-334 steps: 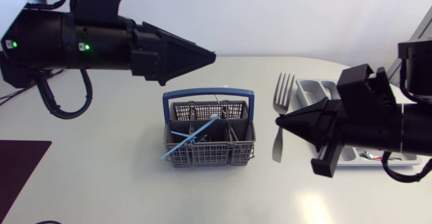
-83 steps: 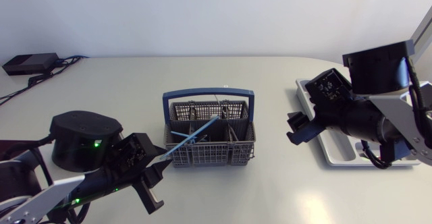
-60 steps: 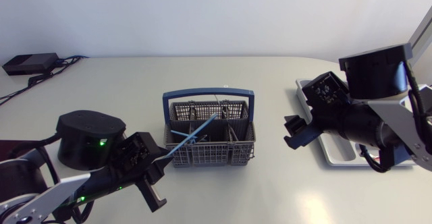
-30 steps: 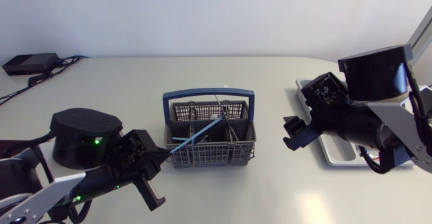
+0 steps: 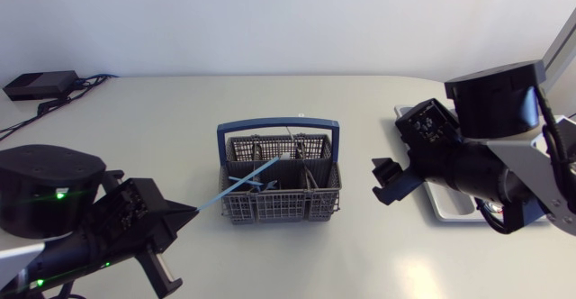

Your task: Sort the cutlery from the basket into the organizer compartments.

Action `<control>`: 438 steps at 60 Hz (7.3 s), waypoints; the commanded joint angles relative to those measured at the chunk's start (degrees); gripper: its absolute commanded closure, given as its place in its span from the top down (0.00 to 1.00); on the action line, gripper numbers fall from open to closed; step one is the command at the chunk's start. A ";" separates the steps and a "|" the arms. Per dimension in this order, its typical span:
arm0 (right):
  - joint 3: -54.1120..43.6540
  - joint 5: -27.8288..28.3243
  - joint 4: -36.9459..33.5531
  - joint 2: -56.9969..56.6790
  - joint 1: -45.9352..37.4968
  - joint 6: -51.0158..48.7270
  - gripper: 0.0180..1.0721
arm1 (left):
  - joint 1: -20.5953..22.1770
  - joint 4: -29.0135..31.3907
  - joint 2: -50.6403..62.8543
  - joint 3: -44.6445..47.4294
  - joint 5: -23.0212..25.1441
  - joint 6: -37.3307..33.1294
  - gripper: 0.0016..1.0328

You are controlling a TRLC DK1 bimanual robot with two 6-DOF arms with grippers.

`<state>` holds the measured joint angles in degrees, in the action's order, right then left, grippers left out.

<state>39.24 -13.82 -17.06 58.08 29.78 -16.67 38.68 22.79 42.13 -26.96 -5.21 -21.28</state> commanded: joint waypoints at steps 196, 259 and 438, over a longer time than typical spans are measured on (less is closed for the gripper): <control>-3.74 29.91 -6.85 -18.62 -23.36 -0.65 0.06 | -9.41 7.18 22.12 -36.23 15.85 -13.97 0.84; 20.52 10.75 6.42 46.24 -36.99 11.30 0.06 | -7.04 -11.80 9.29 -3.71 14.44 -20.38 0.78; -1.36 26.66 2.91 10.65 0.81 -2.41 0.37 | -20.04 -15.40 25.63 -5.65 31.76 -26.01 0.09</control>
<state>39.90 13.26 -12.58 71.20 30.30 -18.11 19.22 6.17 70.76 -34.06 25.74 -46.37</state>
